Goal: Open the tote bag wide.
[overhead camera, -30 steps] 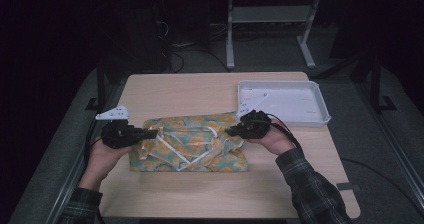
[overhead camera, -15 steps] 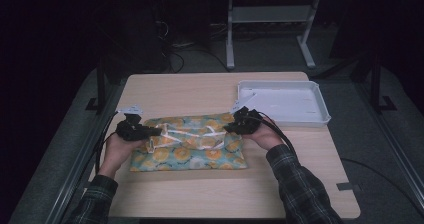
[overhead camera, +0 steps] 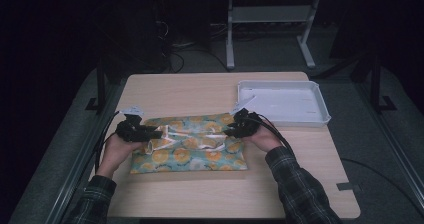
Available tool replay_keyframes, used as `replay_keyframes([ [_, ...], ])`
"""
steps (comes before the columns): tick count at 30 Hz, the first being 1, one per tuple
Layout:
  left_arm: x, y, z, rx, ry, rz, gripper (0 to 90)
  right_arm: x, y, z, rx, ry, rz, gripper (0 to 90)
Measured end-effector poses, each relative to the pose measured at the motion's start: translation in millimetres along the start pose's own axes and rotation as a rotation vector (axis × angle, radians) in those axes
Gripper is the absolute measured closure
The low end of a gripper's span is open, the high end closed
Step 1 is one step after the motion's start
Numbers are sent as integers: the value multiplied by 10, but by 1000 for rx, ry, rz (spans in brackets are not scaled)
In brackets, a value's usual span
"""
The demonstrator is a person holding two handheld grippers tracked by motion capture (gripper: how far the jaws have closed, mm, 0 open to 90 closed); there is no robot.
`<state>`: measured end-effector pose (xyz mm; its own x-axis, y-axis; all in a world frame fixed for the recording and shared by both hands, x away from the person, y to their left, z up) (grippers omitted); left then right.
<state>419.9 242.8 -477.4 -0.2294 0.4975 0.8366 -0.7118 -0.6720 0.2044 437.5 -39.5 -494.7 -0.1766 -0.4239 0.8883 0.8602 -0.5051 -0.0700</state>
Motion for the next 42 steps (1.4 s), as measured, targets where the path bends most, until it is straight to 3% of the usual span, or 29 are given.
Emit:
replay_keyframes([
  [2, 40, 16, 7, -6, 8, -3, 559, 63, -2, 10, -30, 22, 15, 620],
  [8, 206, 30, 38, 14, 57, -1, 476, 232, -2, 46, -56, 71, 30, 528],
  [11, 262, 13, 31, 16, 57, 5, 436, 313, 1, 60, -62, 90, 35, 499],
  [15, 405, -16, 59, 22, 96, 20, 424, 372, -3, 68, -54, 104, 31, 485],
  [22, 600, -90, 6, 24, 119, 54, 417, 463, -46, 66, -37, 115, 32, 465],
  [32, 795, -65, -182, 21, 98, 64, 414, 568, -202, -48, 8, 79, 51, 444],
  [42, 854, 86, -620, 24, 42, 69, 413, 675, -426, -83, 74, 102, 115, 454],
])
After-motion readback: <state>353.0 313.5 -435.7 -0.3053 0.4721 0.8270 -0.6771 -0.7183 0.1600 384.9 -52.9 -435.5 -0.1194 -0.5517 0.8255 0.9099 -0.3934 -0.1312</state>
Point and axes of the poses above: each handheld gripper's, and its own axes: x roughly backward along the jaws, z roughly out of its top, y roughly to its right, the point moved 9 cm from there along -x, roughly forward along the jaws, and after that the axes turned 14 degrees about -y, right-handed, at the moved point
